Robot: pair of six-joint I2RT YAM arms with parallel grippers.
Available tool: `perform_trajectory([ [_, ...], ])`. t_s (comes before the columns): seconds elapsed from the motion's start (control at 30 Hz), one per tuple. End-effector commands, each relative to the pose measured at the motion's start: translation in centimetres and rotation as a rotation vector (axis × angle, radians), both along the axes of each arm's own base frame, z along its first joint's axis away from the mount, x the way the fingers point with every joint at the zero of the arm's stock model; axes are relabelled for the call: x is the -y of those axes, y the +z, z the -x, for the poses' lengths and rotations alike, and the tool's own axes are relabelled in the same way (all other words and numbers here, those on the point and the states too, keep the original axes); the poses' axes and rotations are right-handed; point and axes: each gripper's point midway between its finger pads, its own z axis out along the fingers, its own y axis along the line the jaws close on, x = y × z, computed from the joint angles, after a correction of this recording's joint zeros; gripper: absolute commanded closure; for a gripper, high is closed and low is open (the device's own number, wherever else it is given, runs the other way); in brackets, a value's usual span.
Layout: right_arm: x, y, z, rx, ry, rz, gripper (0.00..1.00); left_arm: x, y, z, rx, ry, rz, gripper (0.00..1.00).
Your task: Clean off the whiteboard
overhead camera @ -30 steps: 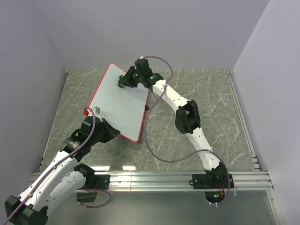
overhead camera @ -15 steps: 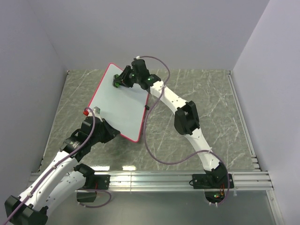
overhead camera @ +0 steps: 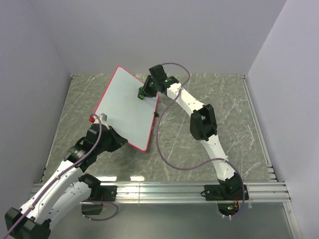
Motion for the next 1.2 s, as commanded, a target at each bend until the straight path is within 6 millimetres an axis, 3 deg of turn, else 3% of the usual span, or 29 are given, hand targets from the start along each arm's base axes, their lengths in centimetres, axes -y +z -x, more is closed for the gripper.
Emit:
perform_trajectory([
  [0.0,-2.9,-2.0,5.0,-0.098,0.124,0.028,1.0,2.7,-3.1,8.2,-0.235,-0.415,-0.003,0.99],
  [0.23,-9.5,6.3,6.7,0.018,0.225,-0.234,1.0,2.8,-3.1,8.3,-0.237,-0.428,0.0,0.99],
  [0.33,-11.4,8.7,8.2,0.054,0.258,-0.288,1.0,2.8,-3.2,8.4,-0.24,-0.43,-0.004,0.99],
  [0.4,-12.4,9.0,9.3,0.05,0.285,-0.308,1.0,2.8,-3.2,8.3,-0.236,-0.428,-0.002,0.99],
  [0.6,-11.7,6.6,9.6,0.018,0.296,-0.248,1.0,2.8,-3.1,8.5,-0.237,-0.43,-0.001,0.99],
  [0.63,-10.9,5.1,9.5,-0.01,0.285,-0.215,1.0,2.8,-3.1,8.5,-0.235,-0.43,-0.004,0.99],
  [0.67,-10.3,5.2,9.4,-0.006,0.275,-0.2,1.0,2.8,-3.1,8.6,-0.235,-0.429,-0.003,0.99],
  [0.73,-8.7,3.2,9.1,-0.037,0.253,-0.14,1.0,2.8,-3.1,8.6,-0.234,-0.429,-0.003,0.99],
  [0.97,-3.3,-1.2,8.8,-0.087,0.202,0.073,1.0,2.8,-3.0,8.8,-0.227,-0.421,-0.003,0.99],
  [1.07,-2.0,-2.8,9.2,-0.117,0.203,0.142,1.0,2.8,-3.0,8.8,-0.227,-0.423,-0.003,0.99],
  [1.17,-2.2,-3.3,10.2,-0.159,0.244,0.14,1.0,2.8,-3.0,8.8,-0.226,-0.425,-0.001,0.99],
])
